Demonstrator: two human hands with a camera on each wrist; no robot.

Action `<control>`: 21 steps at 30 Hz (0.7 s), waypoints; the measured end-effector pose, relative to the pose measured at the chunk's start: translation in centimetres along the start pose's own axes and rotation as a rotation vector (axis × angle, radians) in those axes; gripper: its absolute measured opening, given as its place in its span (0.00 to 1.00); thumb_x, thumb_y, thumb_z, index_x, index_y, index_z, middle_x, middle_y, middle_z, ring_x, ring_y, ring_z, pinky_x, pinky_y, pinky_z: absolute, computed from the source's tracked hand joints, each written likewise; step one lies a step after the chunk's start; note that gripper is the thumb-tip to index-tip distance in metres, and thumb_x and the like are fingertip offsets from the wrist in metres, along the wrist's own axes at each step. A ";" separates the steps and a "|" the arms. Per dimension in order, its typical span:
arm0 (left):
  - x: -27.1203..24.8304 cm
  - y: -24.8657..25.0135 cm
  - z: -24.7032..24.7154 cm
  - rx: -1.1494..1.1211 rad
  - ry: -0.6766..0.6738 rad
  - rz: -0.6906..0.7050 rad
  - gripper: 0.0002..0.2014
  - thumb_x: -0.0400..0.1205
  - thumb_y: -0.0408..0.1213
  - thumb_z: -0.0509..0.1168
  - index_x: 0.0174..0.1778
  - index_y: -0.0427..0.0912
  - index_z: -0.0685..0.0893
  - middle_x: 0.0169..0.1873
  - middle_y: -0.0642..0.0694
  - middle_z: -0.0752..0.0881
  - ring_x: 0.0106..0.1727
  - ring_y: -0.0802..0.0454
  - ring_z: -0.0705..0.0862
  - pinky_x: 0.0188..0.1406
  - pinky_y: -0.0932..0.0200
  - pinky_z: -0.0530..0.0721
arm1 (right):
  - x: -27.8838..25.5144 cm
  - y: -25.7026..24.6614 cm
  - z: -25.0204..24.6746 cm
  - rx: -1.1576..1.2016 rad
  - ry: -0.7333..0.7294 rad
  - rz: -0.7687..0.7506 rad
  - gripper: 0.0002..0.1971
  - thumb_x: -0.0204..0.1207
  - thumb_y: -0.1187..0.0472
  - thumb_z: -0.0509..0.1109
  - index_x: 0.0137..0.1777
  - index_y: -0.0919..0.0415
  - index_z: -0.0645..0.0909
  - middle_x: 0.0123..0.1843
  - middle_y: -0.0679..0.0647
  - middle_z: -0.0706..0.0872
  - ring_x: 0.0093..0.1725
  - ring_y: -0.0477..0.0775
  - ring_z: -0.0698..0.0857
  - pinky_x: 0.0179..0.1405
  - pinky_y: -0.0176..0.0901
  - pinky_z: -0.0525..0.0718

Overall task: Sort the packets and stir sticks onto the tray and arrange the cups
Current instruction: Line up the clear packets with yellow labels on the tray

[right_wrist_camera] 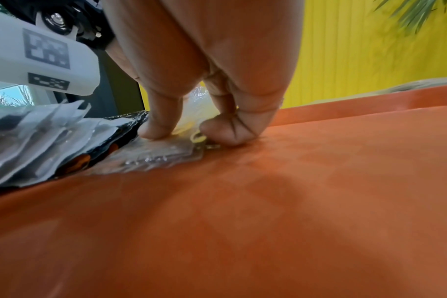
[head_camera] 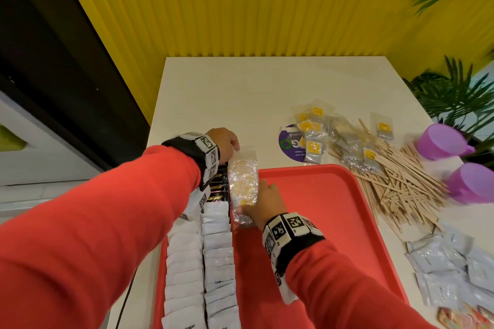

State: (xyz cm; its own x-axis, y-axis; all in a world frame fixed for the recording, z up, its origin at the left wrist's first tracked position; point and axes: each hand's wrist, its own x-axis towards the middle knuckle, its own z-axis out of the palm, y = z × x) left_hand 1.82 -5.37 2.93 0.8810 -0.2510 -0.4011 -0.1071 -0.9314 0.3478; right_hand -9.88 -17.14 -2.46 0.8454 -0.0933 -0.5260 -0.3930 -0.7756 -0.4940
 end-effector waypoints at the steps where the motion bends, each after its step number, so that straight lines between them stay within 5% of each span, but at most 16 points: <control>1: 0.0 0.0 0.0 0.001 0.010 -0.004 0.15 0.80 0.26 0.63 0.61 0.43 0.84 0.64 0.45 0.81 0.64 0.47 0.80 0.60 0.60 0.76 | 0.0 0.0 -0.1 0.007 -0.008 -0.002 0.45 0.69 0.49 0.76 0.79 0.64 0.55 0.74 0.62 0.66 0.71 0.63 0.73 0.70 0.50 0.75; 12: 0.2 1.1 0.4 -0.010 0.079 -0.037 0.21 0.77 0.33 0.66 0.67 0.47 0.77 0.67 0.44 0.75 0.65 0.46 0.78 0.60 0.56 0.77 | -0.2 1.0 -2.7 0.079 -0.009 -0.009 0.45 0.74 0.45 0.71 0.82 0.63 0.50 0.81 0.63 0.59 0.79 0.61 0.63 0.76 0.48 0.65; 15: 0.3 2.9 0.4 -0.037 0.105 0.004 0.19 0.77 0.36 0.66 0.66 0.46 0.78 0.66 0.44 0.76 0.66 0.45 0.77 0.63 0.54 0.76 | 0.1 2.3 -4.7 0.113 0.074 0.023 0.38 0.75 0.46 0.69 0.79 0.64 0.60 0.76 0.63 0.68 0.73 0.61 0.72 0.71 0.49 0.71; 21: 1.5 9.4 1.6 -0.143 0.090 0.043 0.21 0.77 0.38 0.68 0.67 0.42 0.78 0.65 0.43 0.79 0.64 0.45 0.79 0.57 0.57 0.76 | 0.0 6.3 -10.0 0.210 0.175 0.064 0.33 0.75 0.49 0.68 0.78 0.59 0.64 0.72 0.63 0.74 0.71 0.61 0.74 0.71 0.50 0.72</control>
State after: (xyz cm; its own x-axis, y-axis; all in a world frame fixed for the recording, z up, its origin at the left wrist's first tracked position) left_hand 1.39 -14.91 4.20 0.9154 -0.2590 -0.3082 -0.0844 -0.8721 0.4821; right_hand -8.72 -28.29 1.39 0.8590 -0.2586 -0.4418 -0.4984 -0.6199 -0.6061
